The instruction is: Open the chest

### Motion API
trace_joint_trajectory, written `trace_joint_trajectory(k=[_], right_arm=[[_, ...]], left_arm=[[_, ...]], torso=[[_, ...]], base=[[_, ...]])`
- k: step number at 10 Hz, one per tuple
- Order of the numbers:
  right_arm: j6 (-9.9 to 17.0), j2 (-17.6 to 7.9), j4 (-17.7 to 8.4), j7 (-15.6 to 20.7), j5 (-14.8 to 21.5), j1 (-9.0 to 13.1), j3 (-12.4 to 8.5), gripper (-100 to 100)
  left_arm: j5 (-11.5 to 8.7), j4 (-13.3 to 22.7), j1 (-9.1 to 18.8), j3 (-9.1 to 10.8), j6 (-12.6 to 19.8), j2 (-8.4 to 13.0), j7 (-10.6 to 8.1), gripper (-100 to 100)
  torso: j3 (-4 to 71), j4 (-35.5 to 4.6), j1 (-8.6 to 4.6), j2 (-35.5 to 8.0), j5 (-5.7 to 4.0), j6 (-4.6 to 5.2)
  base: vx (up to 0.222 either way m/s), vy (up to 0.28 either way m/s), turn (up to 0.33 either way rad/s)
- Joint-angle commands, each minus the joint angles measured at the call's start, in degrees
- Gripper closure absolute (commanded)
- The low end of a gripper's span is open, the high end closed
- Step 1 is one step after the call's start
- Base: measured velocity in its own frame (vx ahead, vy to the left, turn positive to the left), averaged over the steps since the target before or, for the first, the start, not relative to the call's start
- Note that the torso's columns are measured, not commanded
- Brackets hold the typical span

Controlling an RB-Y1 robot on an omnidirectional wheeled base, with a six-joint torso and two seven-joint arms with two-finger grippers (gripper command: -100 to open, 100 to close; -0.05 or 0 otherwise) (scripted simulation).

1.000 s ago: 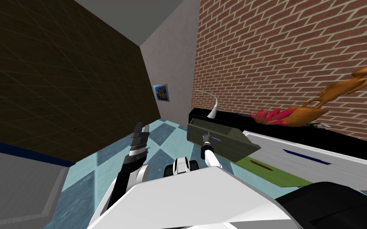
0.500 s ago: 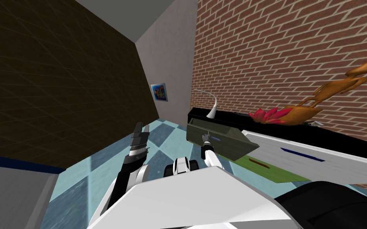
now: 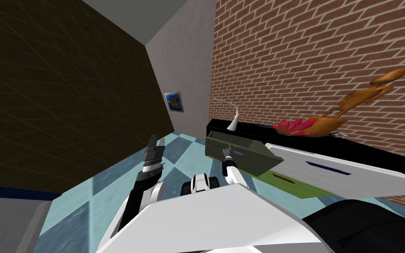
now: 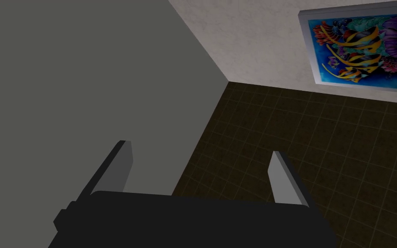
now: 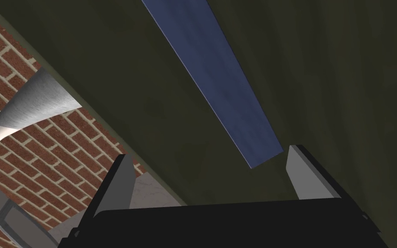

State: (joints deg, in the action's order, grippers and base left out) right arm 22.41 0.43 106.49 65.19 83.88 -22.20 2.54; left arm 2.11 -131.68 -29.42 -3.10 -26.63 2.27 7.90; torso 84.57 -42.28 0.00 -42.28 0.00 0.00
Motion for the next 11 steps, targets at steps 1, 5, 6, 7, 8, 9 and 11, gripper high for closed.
trace_joint_trajectory(k=[1, 5, 6, 7, 8, 9, 11], right_arm=[[-1.3, 0.6, 2.2, 4.0, -2.7, -0.9, -0.1, -100], [-3.3, 1.7, 5.6, 9.0, -7.0, -2.4, -0.2, -100], [-3.3, 1.7, 5.6, 9.8, -7.0, -2.4, -0.2, -100], [-4.4, 2.2, 7.3, 12.1, -9.2, -3.1, -0.3, -100], [-4.4, 2.2, 7.3, 12.7, -9.2, -3.1, -0.3, -100], [-4.2, 2.2, 7.0, 11.9, -8.8, -3.0, -0.3, -100], [-4.3, 2.2, 7.1, 12.1, -8.9, -3.0, -0.3, 0]], left_arm=[[0.0, 0.0, 0.0, 0.0, 0.0, 0.0, 0.0, 0], [0.0, 0.0, 0.0, 0.0, 0.0, 0.0, 0.0, 0], [0.0, 0.0, 0.0, 0.0, 0.0, 0.0, 0.0, 0], [0.0, 0.0, 0.0, 0.0, 0.0, 0.0, 0.0, 0], [0.0, 0.0, 0.0, 0.0, 0.0, 0.0, 0.0, 0], [0.0, 0.0, 0.0, 0.0, 0.0, 0.0, 0.0, 0], [0.0, 0.0, 0.0, 0.0, 0.0, 0.0, 0.0, 0]], torso=[[0.0, 0.0, 0.0, 0.0, 0.0, 0.01], [0.0, 0.0, 0.0, 0.0, 0.0, 0.0], [0.0, 0.0, 0.0, 0.0, 0.0, 0.01], [0.0, 0.0, 0.0, 0.0, 0.0, -0.01], [0.0, 0.0, 0.0, 0.0, 0.0, 0.01], [0.0, 0.0, 0.0, 0.0, 0.0, 0.0], [0.0, 0.0, -0.02, -0.1, -0.01, 0.0]], base=[[0.022, 0.004, -0.039], [0.017, 0.004, -0.044], [0.022, 0.007, -0.033], [0.028, 0.005, -0.065], [0.024, 0.006, -0.049], [0.009, 0.003, -0.005], [0.0, 0.0, 0.0]])
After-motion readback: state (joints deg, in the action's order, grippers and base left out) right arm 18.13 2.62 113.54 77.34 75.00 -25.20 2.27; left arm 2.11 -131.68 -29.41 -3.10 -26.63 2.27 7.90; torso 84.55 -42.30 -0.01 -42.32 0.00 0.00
